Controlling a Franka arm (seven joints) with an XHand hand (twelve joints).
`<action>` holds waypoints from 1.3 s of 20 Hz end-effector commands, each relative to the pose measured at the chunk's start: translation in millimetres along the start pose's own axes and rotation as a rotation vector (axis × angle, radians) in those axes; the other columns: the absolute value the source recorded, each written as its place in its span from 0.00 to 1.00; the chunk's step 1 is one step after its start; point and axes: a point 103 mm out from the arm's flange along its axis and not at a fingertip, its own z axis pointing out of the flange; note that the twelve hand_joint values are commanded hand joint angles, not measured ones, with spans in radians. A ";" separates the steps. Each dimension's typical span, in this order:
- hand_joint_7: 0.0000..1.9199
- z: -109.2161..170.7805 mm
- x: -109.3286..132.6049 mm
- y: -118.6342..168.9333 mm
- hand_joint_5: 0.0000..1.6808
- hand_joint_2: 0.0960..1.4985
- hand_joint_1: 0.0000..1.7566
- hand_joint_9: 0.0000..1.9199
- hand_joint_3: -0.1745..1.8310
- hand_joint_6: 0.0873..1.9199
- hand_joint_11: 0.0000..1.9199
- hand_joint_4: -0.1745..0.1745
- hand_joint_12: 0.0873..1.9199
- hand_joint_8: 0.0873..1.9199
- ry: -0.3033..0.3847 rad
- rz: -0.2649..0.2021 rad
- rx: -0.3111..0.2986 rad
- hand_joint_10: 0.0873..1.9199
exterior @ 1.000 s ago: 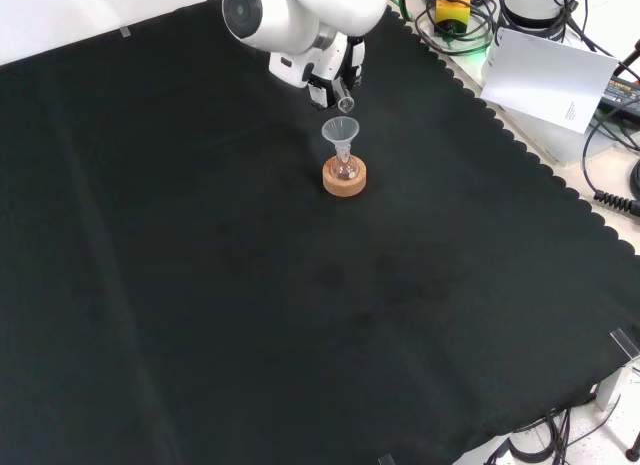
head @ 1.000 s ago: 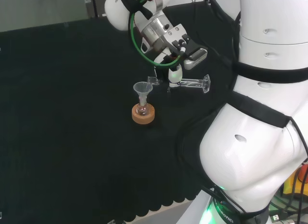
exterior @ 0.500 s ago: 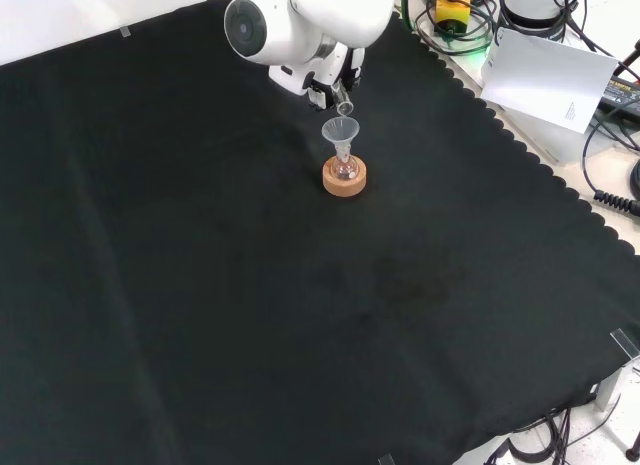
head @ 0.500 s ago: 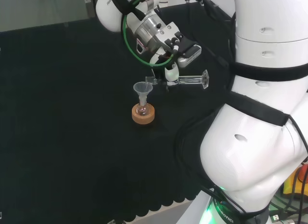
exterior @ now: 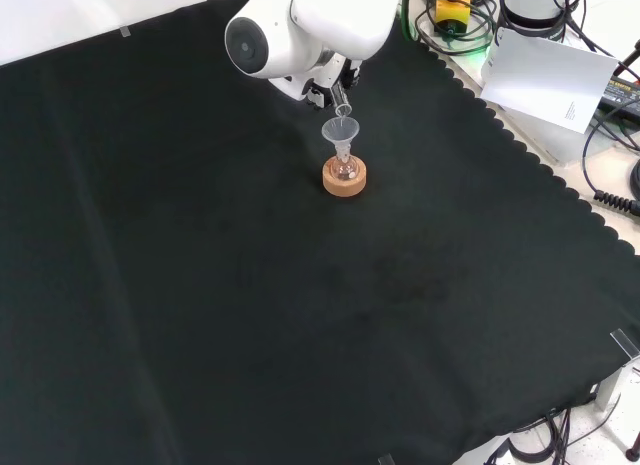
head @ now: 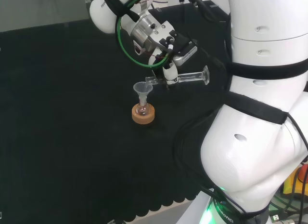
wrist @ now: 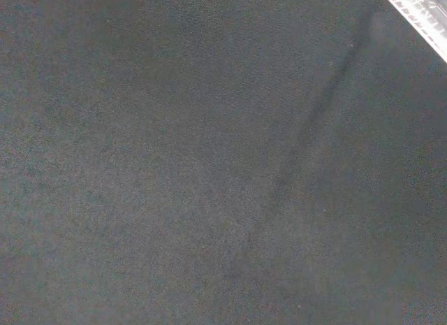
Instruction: Pour the water from the graduated cylinder into the round-bottom flask.
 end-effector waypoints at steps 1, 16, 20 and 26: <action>0.47 -2.2 0.1 -2.4 0.61 0.76 0.77 0.69 0.09 0.41 0.59 0.26 0.38 0.60 -0.023 0.021 0.017 0.07; 0.47 -10.7 0.8 -6.6 0.61 0.75 0.77 0.69 0.09 0.41 0.59 0.26 0.38 0.60 -0.074 0.068 0.024 0.07; 0.47 -12.5 0.7 -7.0 0.61 0.75 0.77 0.69 0.09 0.41 0.59 0.26 0.38 0.60 -0.088 0.083 0.031 0.07; 0.47 -13.7 2.7 -6.1 0.61 0.75 0.77 0.69 0.09 0.41 0.59 0.26 0.38 0.60 -0.106 0.100 0.043 0.07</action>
